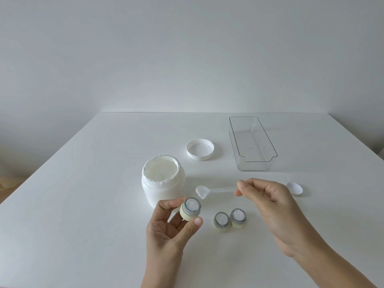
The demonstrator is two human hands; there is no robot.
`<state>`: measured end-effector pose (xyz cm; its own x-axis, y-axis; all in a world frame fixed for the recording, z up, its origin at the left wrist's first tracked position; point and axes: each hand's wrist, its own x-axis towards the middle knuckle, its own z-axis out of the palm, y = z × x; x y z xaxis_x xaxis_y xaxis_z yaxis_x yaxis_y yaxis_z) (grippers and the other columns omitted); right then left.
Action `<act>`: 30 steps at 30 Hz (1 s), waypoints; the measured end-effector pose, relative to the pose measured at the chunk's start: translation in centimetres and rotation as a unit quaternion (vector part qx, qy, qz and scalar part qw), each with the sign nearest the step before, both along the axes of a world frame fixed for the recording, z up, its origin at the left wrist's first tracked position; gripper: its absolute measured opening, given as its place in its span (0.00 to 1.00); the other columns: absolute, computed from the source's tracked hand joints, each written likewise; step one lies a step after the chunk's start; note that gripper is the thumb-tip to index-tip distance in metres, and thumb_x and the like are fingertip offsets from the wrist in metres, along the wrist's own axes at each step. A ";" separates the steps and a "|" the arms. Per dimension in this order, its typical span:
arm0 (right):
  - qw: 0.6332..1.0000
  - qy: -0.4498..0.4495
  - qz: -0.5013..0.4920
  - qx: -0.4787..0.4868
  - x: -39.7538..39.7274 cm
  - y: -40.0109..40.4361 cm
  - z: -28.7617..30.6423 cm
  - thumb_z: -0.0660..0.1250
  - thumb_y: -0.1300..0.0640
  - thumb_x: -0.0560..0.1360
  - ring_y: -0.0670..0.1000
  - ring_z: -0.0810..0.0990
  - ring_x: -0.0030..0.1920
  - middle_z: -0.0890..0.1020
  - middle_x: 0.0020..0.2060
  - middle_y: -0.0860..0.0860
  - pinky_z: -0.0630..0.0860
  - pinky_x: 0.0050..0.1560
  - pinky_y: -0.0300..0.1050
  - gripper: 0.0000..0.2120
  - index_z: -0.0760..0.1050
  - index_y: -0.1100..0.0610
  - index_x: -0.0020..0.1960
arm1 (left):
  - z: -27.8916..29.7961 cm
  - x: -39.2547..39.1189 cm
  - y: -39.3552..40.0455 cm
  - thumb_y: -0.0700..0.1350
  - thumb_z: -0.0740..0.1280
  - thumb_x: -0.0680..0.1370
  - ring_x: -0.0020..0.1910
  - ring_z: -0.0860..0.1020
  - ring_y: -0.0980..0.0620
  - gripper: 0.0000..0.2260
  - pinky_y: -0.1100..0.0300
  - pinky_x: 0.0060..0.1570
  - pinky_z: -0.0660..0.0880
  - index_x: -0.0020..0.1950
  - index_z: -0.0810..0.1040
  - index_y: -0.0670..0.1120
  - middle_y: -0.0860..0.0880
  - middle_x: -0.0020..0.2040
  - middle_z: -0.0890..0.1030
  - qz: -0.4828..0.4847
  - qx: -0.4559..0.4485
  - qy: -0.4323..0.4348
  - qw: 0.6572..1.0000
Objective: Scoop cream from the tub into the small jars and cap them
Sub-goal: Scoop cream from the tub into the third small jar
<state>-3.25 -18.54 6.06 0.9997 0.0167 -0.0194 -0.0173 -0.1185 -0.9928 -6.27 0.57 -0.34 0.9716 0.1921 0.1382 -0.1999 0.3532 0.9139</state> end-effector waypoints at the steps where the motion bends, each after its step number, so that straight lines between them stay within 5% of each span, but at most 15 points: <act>1: 0.999 0.004 -0.014 0.028 0.1 -0.1 0.1 0.66 0.51 0.74 0.34 0.80 0.43 0.84 0.35 0.42 0.67 0.47 0.32 0.12 0.82 0.54 0.35 | 0.0 0.0 0.0 0.41 0.79 0.61 0.49 0.85 0.43 0.17 0.62 0.43 0.79 0.47 0.81 0.49 0.46 0.49 0.85 -0.001 -0.001 0.003 1.000; 5: 0.998 -0.030 -0.046 0.031 0.3 -0.3 0.0 0.66 0.53 0.75 0.36 0.80 0.45 0.84 0.36 0.43 0.68 0.50 0.34 0.12 0.82 0.55 0.36 | 0.2 0.0 -0.1 0.41 0.78 0.63 0.52 0.84 0.39 0.16 0.60 0.45 0.80 0.50 0.82 0.48 0.47 0.50 0.85 -0.015 -0.027 0.012 0.999; 9: 0.991 -0.108 -0.055 -0.056 0.0 -0.4 -0.1 0.65 0.51 0.75 0.50 0.77 0.44 0.82 0.35 0.47 0.70 0.48 0.31 0.12 0.80 0.53 0.35 | 0.3 0.0 -0.1 0.43 0.77 0.64 0.52 0.84 0.39 0.16 0.60 0.47 0.80 0.52 0.83 0.48 0.47 0.51 0.85 -0.028 -0.038 0.020 0.999; 15: 0.972 -0.173 -0.032 -0.155 -0.9 0.3 -0.3 0.62 0.42 0.71 0.49 0.75 0.41 0.76 0.31 0.48 0.69 0.44 0.35 0.16 0.77 0.51 0.32 | 0.3 -0.1 -0.1 0.42 0.78 0.62 0.49 0.85 0.44 0.16 0.63 0.44 0.79 0.49 0.83 0.50 0.48 0.49 0.86 -0.006 -0.012 0.014 1.000; 20: 0.996 -0.074 -0.001 -0.059 -0.2 0.8 -0.5 0.66 0.50 0.75 0.46 0.76 0.39 0.82 0.34 0.49 0.69 0.45 0.37 0.12 0.80 0.53 0.36 | 0.5 -0.1 -0.2 0.42 0.78 0.61 0.46 0.85 0.46 0.16 0.63 0.43 0.79 0.47 0.82 0.49 0.47 0.48 0.86 0.002 0.004 0.007 1.000; 23: 0.996 -0.065 -0.064 0.010 2.3 0.6 0.2 0.67 0.52 0.76 0.47 0.76 0.36 0.84 0.36 0.51 0.70 0.40 0.28 0.12 0.82 0.54 0.37 | 0.3 0.0 -0.1 0.38 0.79 0.62 0.45 0.85 0.45 0.16 0.64 0.41 0.79 0.46 0.82 0.49 0.47 0.47 0.86 0.024 0.002 0.008 1.000; 27: 0.976 -0.136 -0.128 -0.109 7.6 0.9 0.8 0.66 0.53 0.76 0.49 0.67 0.29 0.72 0.25 0.58 0.65 0.33 0.42 0.13 0.82 0.58 0.37 | 0.2 0.0 -0.1 0.33 0.75 0.64 0.45 0.85 0.45 0.15 0.64 0.41 0.79 0.45 0.81 0.48 0.42 0.48 0.85 0.028 0.005 0.007 1.000; 30: 0.957 -0.138 -0.134 -0.218 11.5 2.4 0.6 0.64 0.56 0.76 0.51 0.65 0.30 0.76 0.31 0.68 0.62 0.33 0.44 0.17 0.75 0.70 0.36 | 0.5 0.0 -0.1 0.38 0.79 0.61 0.45 0.85 0.44 0.15 0.63 0.42 0.79 0.44 0.81 0.48 0.39 0.48 0.85 0.022 0.005 0.004 1.000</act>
<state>8.20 -16.15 6.64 0.9350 -0.1904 0.2990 0.1506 -0.5502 -0.8213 -6.29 0.52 0.16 0.9636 0.2326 0.1317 -0.2065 0.3351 0.9193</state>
